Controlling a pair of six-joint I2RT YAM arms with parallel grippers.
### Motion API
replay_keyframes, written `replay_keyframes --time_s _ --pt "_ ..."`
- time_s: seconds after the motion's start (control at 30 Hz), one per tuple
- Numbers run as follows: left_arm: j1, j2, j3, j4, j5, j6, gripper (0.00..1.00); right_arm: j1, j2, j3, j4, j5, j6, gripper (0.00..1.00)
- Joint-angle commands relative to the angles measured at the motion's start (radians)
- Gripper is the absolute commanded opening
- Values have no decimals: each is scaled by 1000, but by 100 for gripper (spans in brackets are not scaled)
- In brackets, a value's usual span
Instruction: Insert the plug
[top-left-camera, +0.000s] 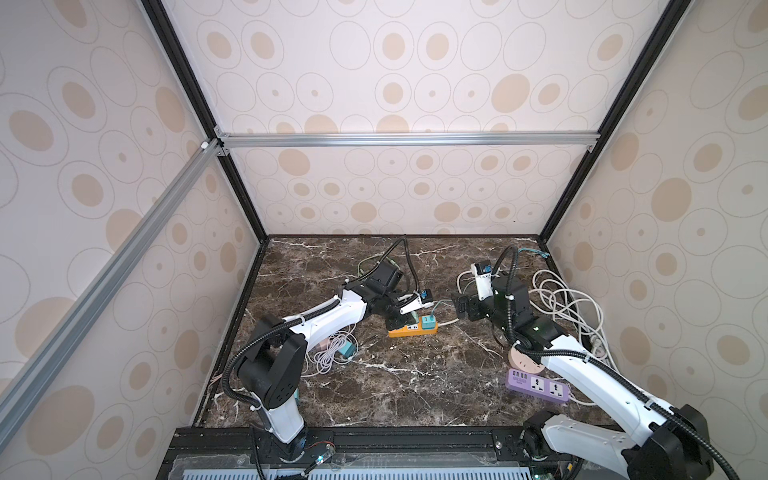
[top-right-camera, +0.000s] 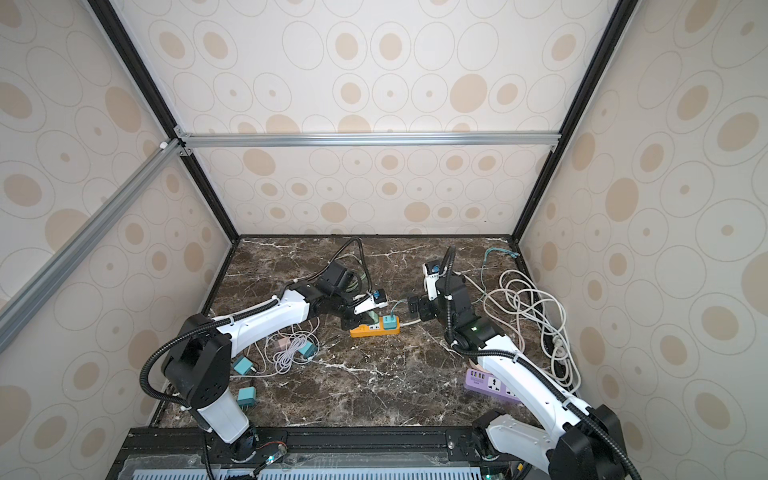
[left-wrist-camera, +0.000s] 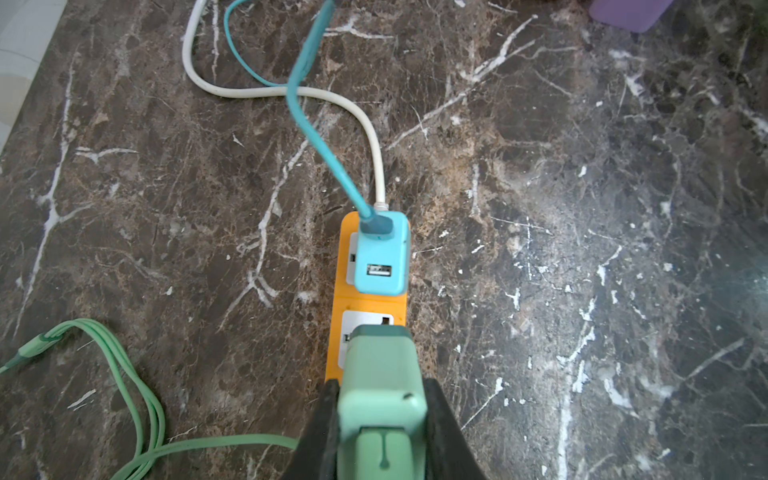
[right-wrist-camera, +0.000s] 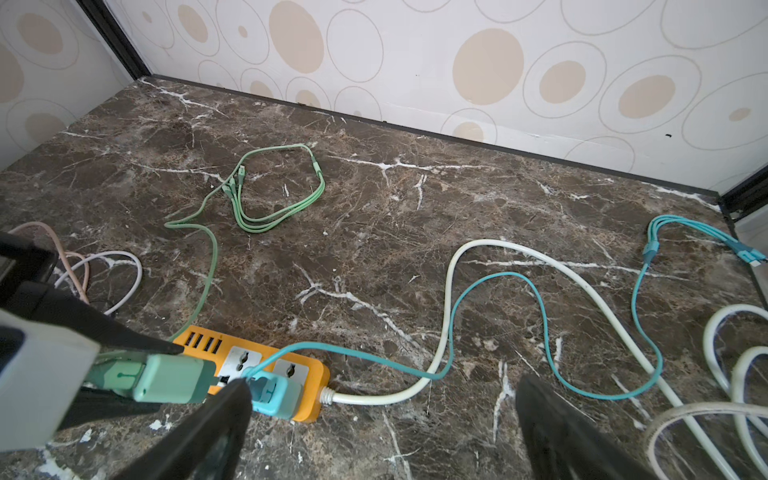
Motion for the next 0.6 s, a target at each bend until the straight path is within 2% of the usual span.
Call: replay_keyframes --time_s 0.0,0.17,0.33,0.57 --pt "-40 13 68 -88 -47 68 0 -8 -29 -34 0 20 54 100" --pt "-75 89 142 -189 -78 94 0 -7 -62 -58 18 36 83 100" --pt "-85 140 187 -215 -128 110 0 -8 -89 -66 12 67 91 100" --pt "-82 135 210 -231 -150 138 0 -8 -99 -63 -17 81 99 100"
